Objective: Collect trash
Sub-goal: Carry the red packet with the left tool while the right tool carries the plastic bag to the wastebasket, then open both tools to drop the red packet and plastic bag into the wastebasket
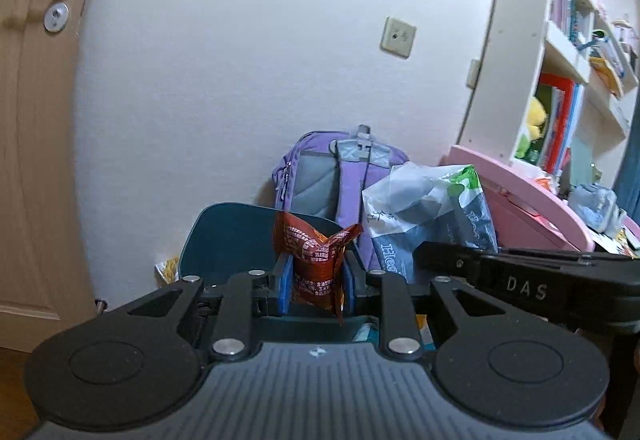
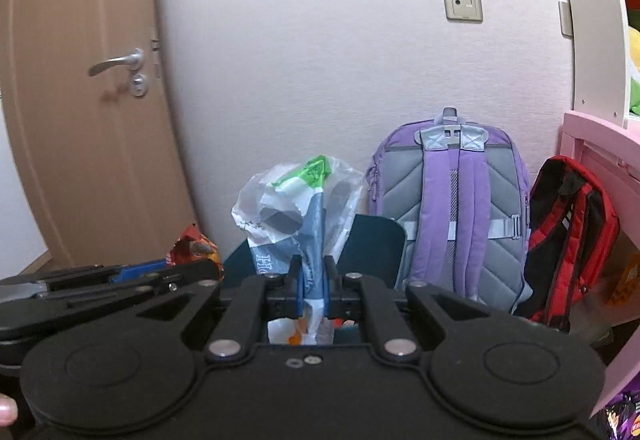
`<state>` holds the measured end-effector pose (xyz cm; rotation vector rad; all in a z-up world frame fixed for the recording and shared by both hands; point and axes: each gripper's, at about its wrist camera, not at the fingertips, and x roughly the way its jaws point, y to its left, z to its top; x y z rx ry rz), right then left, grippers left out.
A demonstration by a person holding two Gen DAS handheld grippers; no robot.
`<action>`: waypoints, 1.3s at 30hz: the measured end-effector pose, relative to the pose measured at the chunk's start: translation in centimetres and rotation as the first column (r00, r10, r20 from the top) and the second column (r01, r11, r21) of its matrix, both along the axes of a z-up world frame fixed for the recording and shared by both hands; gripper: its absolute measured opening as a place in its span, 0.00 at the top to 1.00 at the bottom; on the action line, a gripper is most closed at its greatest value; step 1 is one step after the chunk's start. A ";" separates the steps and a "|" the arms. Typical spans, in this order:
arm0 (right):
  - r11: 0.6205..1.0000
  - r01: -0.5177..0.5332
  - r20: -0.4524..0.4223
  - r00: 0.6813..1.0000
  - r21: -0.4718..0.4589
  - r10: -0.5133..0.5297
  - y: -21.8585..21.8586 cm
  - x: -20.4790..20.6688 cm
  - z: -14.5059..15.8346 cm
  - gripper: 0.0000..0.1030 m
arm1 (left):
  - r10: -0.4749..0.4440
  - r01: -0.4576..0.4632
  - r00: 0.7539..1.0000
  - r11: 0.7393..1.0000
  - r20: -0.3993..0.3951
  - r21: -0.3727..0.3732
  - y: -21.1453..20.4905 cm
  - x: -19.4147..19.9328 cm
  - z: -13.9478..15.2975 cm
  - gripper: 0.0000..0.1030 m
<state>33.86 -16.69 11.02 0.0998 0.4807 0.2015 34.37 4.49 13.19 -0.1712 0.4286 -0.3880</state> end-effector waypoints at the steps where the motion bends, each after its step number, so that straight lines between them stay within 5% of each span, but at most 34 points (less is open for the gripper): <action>1: 1.000 0.006 -0.006 1.000 -0.006 -0.006 -0.1 1.0 -0.2 0.93 | 0.001 -0.001 1.000 1.000 -0.010 0.005 -0.3 0.9 -0.1 0.76; 19: 0.997 0.023 -0.216 0.976 -0.072 -0.038 1.1 13.4 -8.3 0.90 | 0.038 -0.003 0.978 0.985 -0.204 0.173 -3.8 13.5 -7.7 0.76; 28: 0.996 0.017 -0.269 0.962 -0.092 -0.041 1.4 14.8 -10.1 0.78 | 0.059 -0.001 0.969 0.973 -0.242 0.232 -4.1 15.0 -10.1 0.76; 39: 0.996 0.015 -0.236 0.971 -0.084 -0.034 1.1 13.5 -9.2 0.58 | 0.077 -0.028 0.968 0.978 -0.239 0.206 -4.4 14.3 -9.5 0.70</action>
